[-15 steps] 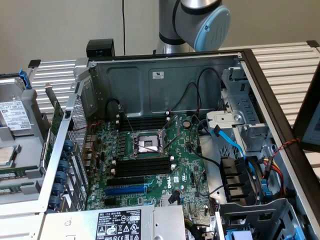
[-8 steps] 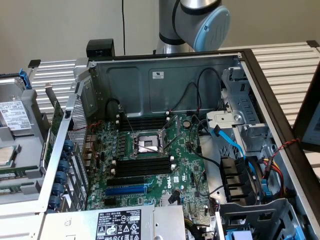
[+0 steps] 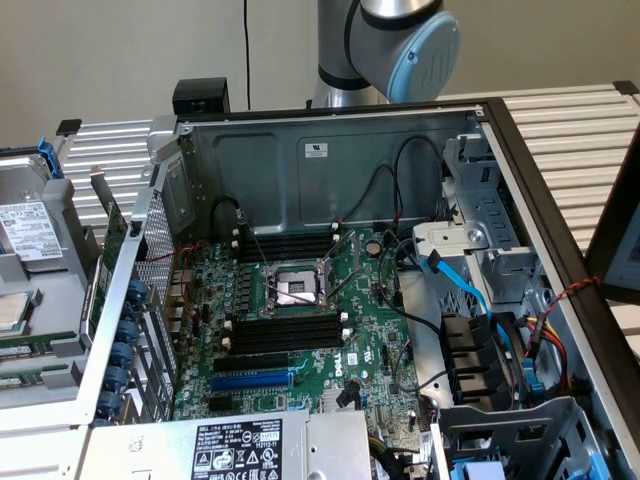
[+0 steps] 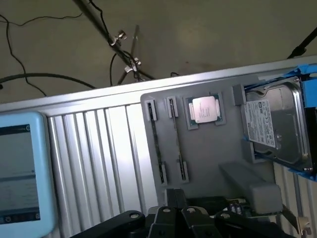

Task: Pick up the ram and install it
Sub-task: 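Pick up the ram and move it above insertion slot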

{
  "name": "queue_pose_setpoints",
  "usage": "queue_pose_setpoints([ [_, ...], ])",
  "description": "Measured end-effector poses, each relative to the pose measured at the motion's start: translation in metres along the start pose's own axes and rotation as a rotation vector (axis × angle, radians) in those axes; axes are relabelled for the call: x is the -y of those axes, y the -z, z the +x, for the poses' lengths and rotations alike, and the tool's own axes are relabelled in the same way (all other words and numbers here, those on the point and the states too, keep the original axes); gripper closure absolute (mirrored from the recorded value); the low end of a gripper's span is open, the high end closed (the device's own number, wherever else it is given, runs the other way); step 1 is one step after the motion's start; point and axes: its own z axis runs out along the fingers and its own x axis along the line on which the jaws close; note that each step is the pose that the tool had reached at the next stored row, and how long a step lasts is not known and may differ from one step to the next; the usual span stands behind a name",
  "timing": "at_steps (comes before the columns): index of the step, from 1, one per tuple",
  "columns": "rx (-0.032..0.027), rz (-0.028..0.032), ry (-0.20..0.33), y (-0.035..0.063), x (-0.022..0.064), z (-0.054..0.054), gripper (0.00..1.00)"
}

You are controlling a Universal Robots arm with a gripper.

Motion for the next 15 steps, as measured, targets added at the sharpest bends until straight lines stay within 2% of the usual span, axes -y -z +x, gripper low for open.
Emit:
queue_pose_setpoints([
  [2, 0.0011, 0.0019, 0.034, -0.002, -0.0001, 0.0, 0.89],
  [11, 0.0035, 0.0056, 0.12, -0.0147, -0.0037, -0.002, 0.89],
  [13, 0.004, 0.0058, 0.135, -0.0173, -0.0056, -0.001, 0.76],
  [14, 0.0043, 0.0062, 0.142, -0.0191, -0.0068, -0.001, 0.76],
  [15, 0.0045, 0.0064, 0.147, -0.0209, -0.008, -0.001, 0.7],
])
